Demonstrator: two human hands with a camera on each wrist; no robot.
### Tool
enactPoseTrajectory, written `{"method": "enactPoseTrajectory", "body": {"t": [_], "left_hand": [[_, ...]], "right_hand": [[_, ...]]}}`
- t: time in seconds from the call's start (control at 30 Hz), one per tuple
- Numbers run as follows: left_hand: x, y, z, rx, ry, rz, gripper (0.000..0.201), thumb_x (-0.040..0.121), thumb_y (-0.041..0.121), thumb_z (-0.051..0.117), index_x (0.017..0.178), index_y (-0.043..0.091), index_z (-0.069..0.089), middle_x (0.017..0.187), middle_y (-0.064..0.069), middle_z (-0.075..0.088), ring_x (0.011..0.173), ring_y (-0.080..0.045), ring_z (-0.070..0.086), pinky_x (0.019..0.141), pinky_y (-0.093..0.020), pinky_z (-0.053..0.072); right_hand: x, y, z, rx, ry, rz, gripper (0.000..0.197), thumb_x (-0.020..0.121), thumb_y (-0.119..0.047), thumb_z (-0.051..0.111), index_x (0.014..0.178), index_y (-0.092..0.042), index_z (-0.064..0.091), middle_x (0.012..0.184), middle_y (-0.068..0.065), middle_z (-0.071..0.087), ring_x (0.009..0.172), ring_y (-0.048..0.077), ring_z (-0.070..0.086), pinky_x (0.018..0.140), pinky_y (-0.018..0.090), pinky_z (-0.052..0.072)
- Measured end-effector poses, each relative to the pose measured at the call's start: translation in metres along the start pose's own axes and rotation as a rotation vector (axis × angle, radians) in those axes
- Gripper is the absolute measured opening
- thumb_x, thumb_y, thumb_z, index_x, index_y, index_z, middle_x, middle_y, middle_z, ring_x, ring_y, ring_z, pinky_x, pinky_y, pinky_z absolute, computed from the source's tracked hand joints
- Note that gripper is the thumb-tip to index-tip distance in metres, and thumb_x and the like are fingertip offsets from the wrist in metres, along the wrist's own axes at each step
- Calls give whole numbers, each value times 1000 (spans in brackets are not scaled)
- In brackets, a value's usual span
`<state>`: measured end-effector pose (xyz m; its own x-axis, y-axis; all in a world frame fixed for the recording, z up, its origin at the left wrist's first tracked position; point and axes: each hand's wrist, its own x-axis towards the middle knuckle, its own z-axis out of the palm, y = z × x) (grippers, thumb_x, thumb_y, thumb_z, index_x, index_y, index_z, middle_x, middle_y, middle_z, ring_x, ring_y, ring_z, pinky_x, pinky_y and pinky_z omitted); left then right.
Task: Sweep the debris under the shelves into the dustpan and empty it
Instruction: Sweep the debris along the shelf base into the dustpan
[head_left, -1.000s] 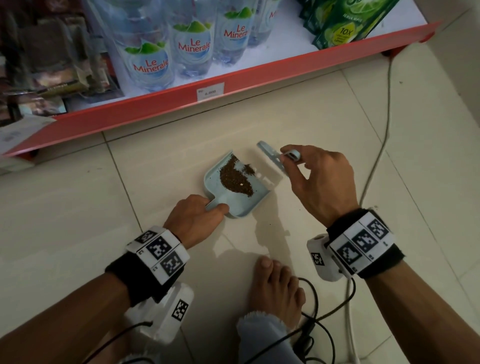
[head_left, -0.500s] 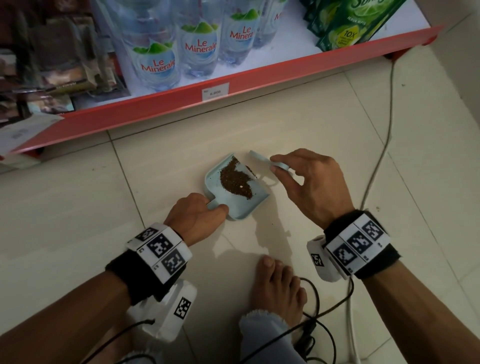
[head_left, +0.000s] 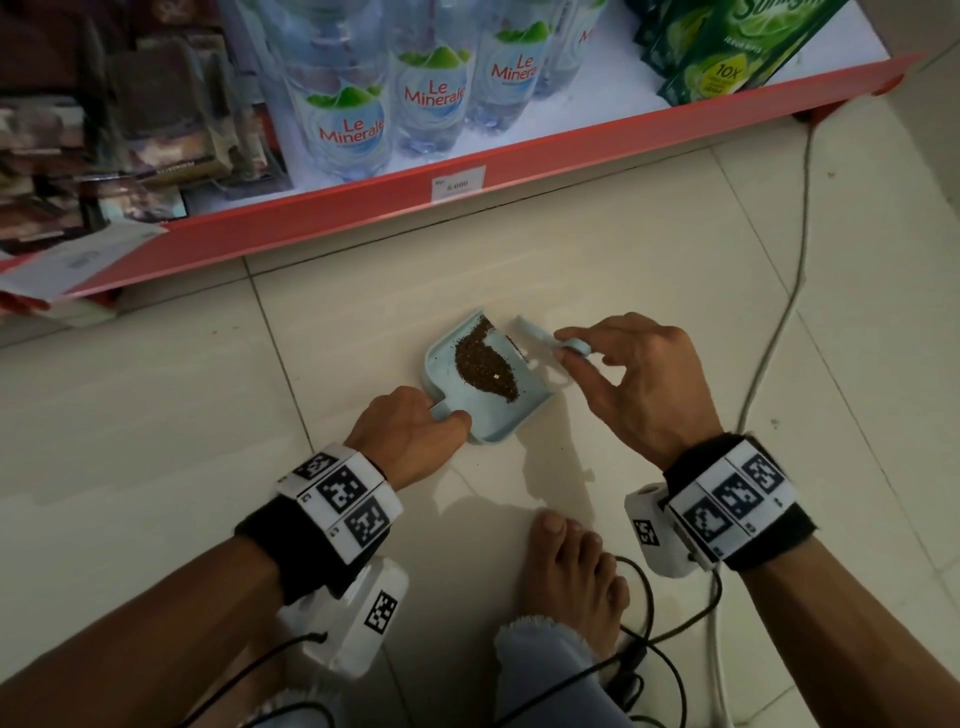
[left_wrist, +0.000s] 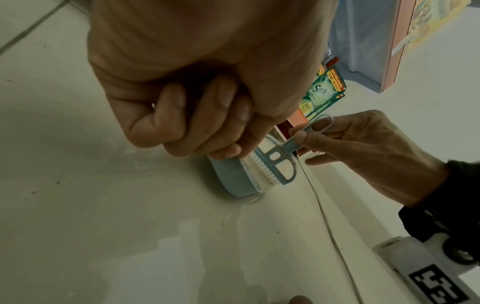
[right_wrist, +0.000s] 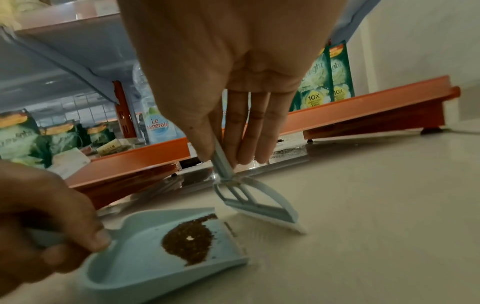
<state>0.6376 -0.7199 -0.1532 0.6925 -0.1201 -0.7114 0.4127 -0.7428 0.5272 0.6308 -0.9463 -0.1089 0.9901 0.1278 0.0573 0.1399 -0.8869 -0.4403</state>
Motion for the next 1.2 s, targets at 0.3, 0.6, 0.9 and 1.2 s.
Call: {"method": "enactPoseTrajectory", "body": {"t": [0.3, 0.6, 0.9, 1.2], "left_hand": [[-2, -6, -1, -2, -6, 7, 38, 87, 41, 60, 60, 16, 51, 64, 0, 57, 68, -22, 58, 59, -28, 39], [-1, -12, -1, -10, -3, -16, 37, 85, 42, 60, 61, 16, 50, 64, 0, 57, 65, -21, 57, 58, -28, 38], [-1, -17, -4, -7, -17, -30, 36, 83, 45, 59, 63, 16, 49, 71, -4, 58, 72, -25, 58, 63, -29, 40], [-2, -20, -6, -14, -22, -19, 38, 84, 43, 60, 62, 14, 50, 70, -3, 58, 73, -25, 60, 65, -29, 42]], "right_hand": [[4, -2, 1, 22, 154, 52, 22, 95, -32, 63, 109, -22, 75, 93, -4, 74, 78, 15, 65, 62, 39, 57], [2, -13, 9, 129, 128, 14, 22, 94, -36, 63, 106, -23, 76, 95, -7, 76, 77, 11, 69, 65, 35, 59], [7, -18, 15, 78, -24, -34, 22, 96, -31, 59, 107, -19, 75, 91, -1, 75, 71, 18, 69, 65, 37, 59], [17, -17, 1, -139, 178, 12, 19, 97, -32, 59, 106, -24, 74, 88, -5, 72, 68, 18, 65, 56, 33, 53]]}}
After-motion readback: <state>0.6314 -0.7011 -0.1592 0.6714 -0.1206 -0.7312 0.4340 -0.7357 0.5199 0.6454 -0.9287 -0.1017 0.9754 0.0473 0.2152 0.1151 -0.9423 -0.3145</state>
